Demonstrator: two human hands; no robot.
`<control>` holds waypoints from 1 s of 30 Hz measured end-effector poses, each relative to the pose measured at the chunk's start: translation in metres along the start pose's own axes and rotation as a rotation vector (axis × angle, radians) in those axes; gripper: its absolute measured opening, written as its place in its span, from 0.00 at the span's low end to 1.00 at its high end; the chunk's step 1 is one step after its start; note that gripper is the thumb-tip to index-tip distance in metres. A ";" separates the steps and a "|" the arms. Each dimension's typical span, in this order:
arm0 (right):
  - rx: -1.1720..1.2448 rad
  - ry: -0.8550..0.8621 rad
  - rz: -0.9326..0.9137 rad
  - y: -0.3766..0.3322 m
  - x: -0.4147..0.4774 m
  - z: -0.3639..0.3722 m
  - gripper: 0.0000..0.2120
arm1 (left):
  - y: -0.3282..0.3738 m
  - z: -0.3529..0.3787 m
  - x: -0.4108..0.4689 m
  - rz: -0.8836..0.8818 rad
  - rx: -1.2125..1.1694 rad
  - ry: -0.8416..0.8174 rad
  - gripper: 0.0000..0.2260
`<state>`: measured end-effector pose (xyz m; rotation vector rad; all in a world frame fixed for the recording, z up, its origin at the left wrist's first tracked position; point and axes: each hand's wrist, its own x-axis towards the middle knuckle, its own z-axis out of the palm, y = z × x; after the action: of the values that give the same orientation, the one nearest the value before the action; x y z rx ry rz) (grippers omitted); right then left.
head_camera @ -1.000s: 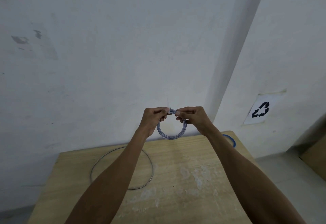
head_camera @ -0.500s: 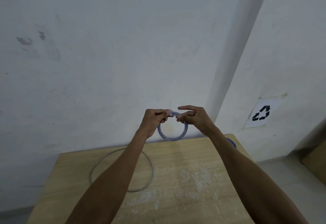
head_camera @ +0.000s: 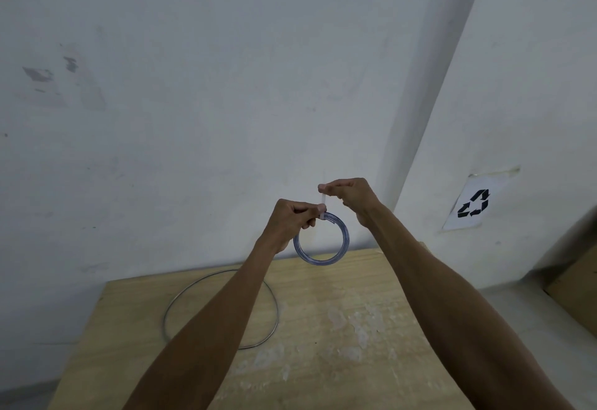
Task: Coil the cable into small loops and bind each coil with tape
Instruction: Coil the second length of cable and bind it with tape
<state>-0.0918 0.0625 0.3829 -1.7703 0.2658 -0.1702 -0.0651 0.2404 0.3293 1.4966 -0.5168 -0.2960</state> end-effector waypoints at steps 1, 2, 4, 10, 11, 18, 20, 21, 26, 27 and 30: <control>0.006 0.034 -0.025 0.002 0.000 0.001 0.10 | -0.001 0.001 0.001 0.001 0.020 0.001 0.11; 0.017 0.071 -0.044 0.003 0.002 0.001 0.08 | -0.001 0.002 0.002 0.010 0.041 0.003 0.10; 0.034 0.136 -0.057 0.007 0.004 0.002 0.05 | -0.003 0.006 0.003 0.038 0.059 0.015 0.09; -0.081 0.108 0.011 0.022 -0.005 -0.013 0.16 | -0.022 0.018 0.011 -0.004 0.068 0.099 0.07; -0.072 0.069 0.097 0.026 -0.010 -0.022 0.19 | -0.026 0.022 0.014 -0.037 0.010 0.138 0.07; 0.126 0.031 0.290 0.113 -0.044 -0.093 0.08 | -0.057 0.072 0.046 -0.243 -0.377 0.104 0.07; 0.167 0.173 0.274 0.141 -0.038 -0.117 0.07 | -0.071 0.094 0.055 -0.318 -0.301 0.000 0.11; 0.180 0.234 0.280 0.152 -0.033 -0.131 0.08 | -0.079 0.105 0.061 -0.355 -0.260 -0.045 0.15; 0.269 0.278 0.327 0.208 -0.004 -0.193 0.14 | -0.124 0.173 0.102 -0.441 -0.239 0.005 0.21; 0.263 0.269 0.325 0.222 0.003 -0.205 0.15 | -0.136 0.190 0.111 -0.457 -0.242 0.041 0.19; 0.233 0.298 0.334 0.260 0.018 -0.236 0.14 | -0.178 0.233 0.134 -0.528 -0.206 0.067 0.15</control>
<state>-0.1578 -0.2164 0.1793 -1.4430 0.7230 -0.2146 -0.0440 -0.0396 0.1710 1.4159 -0.0241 -0.6868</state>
